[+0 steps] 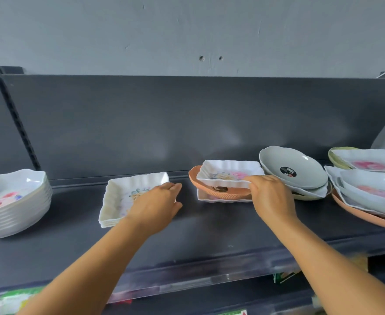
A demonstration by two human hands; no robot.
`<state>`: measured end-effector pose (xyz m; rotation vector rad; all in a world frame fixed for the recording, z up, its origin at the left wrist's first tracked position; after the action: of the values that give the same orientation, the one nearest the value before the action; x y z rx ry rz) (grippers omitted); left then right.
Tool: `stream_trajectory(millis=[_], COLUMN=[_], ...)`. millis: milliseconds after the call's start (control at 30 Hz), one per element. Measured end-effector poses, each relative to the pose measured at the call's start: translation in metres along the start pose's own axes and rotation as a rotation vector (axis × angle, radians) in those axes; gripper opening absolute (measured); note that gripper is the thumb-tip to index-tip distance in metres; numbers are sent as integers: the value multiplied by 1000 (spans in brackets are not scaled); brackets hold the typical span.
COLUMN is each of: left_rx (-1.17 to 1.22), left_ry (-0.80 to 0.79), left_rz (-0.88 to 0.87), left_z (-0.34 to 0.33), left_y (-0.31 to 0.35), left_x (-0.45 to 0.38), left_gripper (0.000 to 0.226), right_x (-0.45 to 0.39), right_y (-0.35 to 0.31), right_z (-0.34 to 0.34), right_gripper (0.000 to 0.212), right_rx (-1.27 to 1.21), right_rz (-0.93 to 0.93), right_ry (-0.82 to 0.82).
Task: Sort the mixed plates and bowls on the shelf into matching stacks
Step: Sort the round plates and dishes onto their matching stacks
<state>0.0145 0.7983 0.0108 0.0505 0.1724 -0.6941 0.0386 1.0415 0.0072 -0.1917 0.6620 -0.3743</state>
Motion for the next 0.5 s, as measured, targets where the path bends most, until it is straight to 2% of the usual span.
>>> stream_trajectory(millis=[100,167,300,367,500], left_rx=[30,-4,-231,-238,-190], left_ry=[135,319,617,634,521], left_rz=[-3,-32,-94,-108,32], left_z=[9,20,42,45,36], left_y=[7,10,8,-1,-33], left_x=[-5,-5,9,21,53], left_gripper=[60,62,35,24,14], right_x=[-4,-5,3,9,20], right_y=[-8,-21,-59,-79,-118], right_z=[15,25,37,34,8], right_gripper=[21,16,13,11,13], right_rx=[-176,-295,-418,-428,-463], right_rz=[109,189,284,313,424], right_ry=[103,143,180,185,56])
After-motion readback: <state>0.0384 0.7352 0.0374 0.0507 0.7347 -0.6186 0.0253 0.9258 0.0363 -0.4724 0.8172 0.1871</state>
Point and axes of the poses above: each hand's wrist, its own x-axis away from the middle knuckle, its own z-axis out of the back of the hand, y = z × x, the point moved 4 cm from there along -x, towards the middle knuckle, and after that the axes turned 15 degrees about -z, right-handed, at the moved point
